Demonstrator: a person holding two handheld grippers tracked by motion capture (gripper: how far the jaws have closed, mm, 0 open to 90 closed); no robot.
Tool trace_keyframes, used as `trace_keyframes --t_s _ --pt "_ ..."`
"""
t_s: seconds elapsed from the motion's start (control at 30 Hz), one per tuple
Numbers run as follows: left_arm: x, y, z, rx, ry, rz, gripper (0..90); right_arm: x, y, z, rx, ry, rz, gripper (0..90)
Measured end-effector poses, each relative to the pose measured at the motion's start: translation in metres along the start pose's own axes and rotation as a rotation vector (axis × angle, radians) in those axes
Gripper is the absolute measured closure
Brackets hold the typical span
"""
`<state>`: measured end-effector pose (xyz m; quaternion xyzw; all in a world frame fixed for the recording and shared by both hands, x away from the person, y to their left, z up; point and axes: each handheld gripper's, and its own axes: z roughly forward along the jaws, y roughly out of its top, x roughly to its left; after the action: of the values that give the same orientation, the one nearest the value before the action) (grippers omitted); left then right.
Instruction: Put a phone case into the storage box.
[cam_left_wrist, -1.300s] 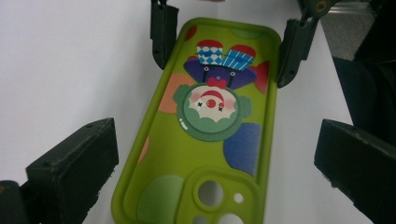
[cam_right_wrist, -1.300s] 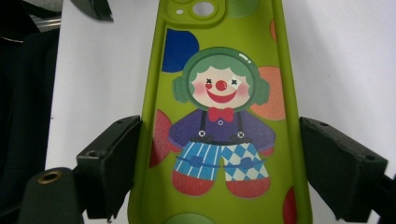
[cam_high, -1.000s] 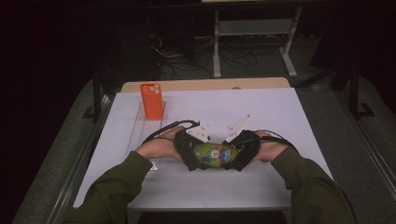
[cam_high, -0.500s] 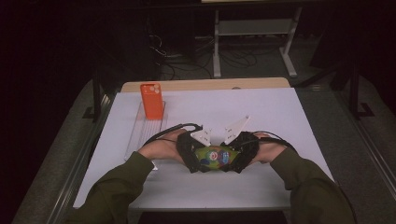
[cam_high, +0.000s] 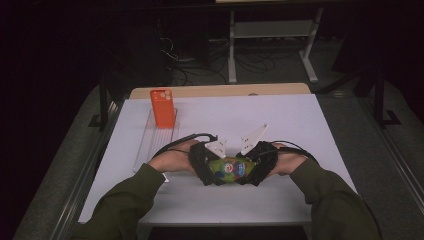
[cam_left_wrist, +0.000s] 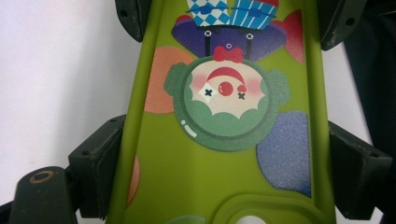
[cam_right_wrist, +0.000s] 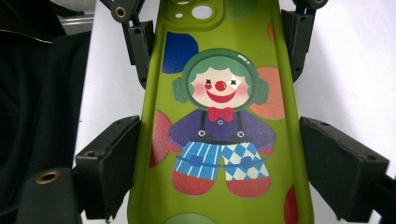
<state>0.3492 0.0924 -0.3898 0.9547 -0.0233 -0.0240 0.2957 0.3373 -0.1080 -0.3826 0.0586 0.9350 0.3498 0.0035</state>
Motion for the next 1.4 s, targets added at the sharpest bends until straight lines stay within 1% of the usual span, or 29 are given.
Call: trace_keyframes --t_s 0.03,0.1,0.13,0.23,0.27,0.3,0.33,0.37,0.4,0.43,0.5,0.53,0.57,0.7,0.73,0.8,0.83,0.93,0.97,1.0,1.03,1.1,1.17,1.2,1.23,1.27,1.3,1.33,1.4 --pt "-0.001 0.000 0.001 0.000 0.001 -0.004 13.7 0.000 0.000 0.000 0.002 0.014 0.011 14.7" --pt "-0.004 -0.001 0.003 -0.017 0.008 -0.020 14.0 -0.001 -0.001 -0.001 0.000 0.016 0.024 13.5" --pt "-0.004 -0.001 0.003 -0.011 0.008 -0.023 14.1 -0.001 -0.002 -0.002 -0.008 0.023 0.030 13.0" --pt "-0.005 -0.002 0.003 0.004 0.012 -0.027 14.1 -0.001 -0.003 -0.007 -0.024 0.003 0.042 12.7" --pt "-0.005 -0.003 0.003 0.001 0.018 -0.026 14.2 -0.002 -0.004 -0.010 -0.023 -0.002 0.055 12.7" --pt "-0.006 -0.003 0.003 -0.017 0.022 -0.039 14.2 0.000 -0.005 -0.013 -0.019 -0.002 0.088 12.7" --pt "-0.007 -0.004 0.003 -0.027 0.031 -0.051 14.3 -0.003 -0.006 -0.014 -0.040 -0.009 0.065 12.7" --pt "-0.007 -0.004 0.002 -0.030 0.043 -0.056 14.4 -0.003 -0.007 -0.016 -0.045 -0.019 0.074 12.5" --pt "-0.007 -0.004 0.001 -0.038 0.050 -0.064 14.4 -0.001 -0.008 -0.018 -0.035 -0.027 0.111 12.4" --pt "-0.006 -0.004 -0.001 -0.034 0.057 -0.060 14.5 -0.002 -0.009 -0.020 -0.039 -0.038 0.121 12.1" --pt "-0.007 -0.004 -0.002 -0.041 0.087 -0.086 14.6 -0.005 -0.012 -0.022 -0.068 -0.070 0.115 11.2" --pt "-0.007 -0.004 -0.002 -0.041 0.097 -0.110 14.7 -0.006 -0.013 -0.025 -0.078 -0.078 0.138 10.4" --pt "-0.006 -0.004 -0.002 -0.034 0.112 -0.122 14.7 -0.007 -0.014 -0.027 -0.082 -0.086 0.151 10.0" --pt "-0.005 -0.005 -0.003 -0.051 0.159 -0.180 14.8 -0.009 -0.018 -0.034 -0.109 -0.146 0.200 7.8" --pt "-0.004 -0.005 -0.003 -0.054 0.171 -0.191 14.9 -0.008 -0.019 -0.035 -0.111 -0.160 0.239 7.8" --pt "-0.004 -0.005 -0.003 -0.052 0.196 -0.235 14.9 -0.009 -0.022 -0.037 -0.114 -0.199 0.271 6.6" --pt "-0.004 -0.006 -0.004 -0.054 0.209 -0.250 15.0 -0.009 -0.022 -0.037 -0.125 -0.209 0.315 6.0" --pt "-0.002 -0.008 -0.005 -0.073 0.227 -0.294 15.0 -0.012 -0.028 -0.037 -0.146 -0.251 0.350 3.7" --pt "-0.001 -0.008 -0.006 -0.080 0.232 -0.306 15.0 -0.013 -0.029 -0.037 -0.155 -0.264 0.367 3.6" --pt "-0.002 -0.008 -0.005 -0.092 0.241 -0.330 15.0 -0.013 -0.030 -0.037 -0.161 -0.282 0.379 3.6" --pt "-0.002 -0.008 -0.006 -0.090 0.246 -0.336 15.0 -0.012 -0.031 -0.037 -0.164 -0.294 0.404 3.1" --pt "-0.001 -0.009 -0.006 -0.110 0.262 -0.374 15.0 -0.010 -0.034 -0.036 -0.178 -0.322 0.423 2.7" --pt "0.000 -0.010 -0.008 -0.114 0.269 -0.384 15.0 -0.007 -0.036 -0.036 -0.188 -0.347 0.450 1.5" --pt "0.000 -0.011 -0.008 -0.121 0.278 -0.408 15.0 -0.006 -0.038 -0.035 -0.190 -0.374 0.464 1.4" --pt "0.001 -0.011 -0.008 -0.123 0.287 -0.419 15.0 -0.005 -0.039 -0.034 -0.189 -0.402 0.476 1.0" --pt "0.001 -0.012 -0.010 -0.112 0.290 -0.413 15.0 -0.004 -0.040 -0.033 -0.199 -0.422 0.490 0.4" --pt "0.002 -0.013 -0.011 -0.107 0.300 -0.416 15.0 -0.003 -0.042 -0.032 -0.203 -0.434 0.503 0.4" --pt "0.002 -0.014 -0.011 -0.113 0.310 -0.427 15.0 -0.002 -0.043 -0.031 -0.206 -0.443 0.531 0.4" --pt "0.001 -0.015 -0.012 -0.121 0.321 -0.454 15.0 0.001 -0.048 -0.030 -0.215 -0.456 0.538 0.4"
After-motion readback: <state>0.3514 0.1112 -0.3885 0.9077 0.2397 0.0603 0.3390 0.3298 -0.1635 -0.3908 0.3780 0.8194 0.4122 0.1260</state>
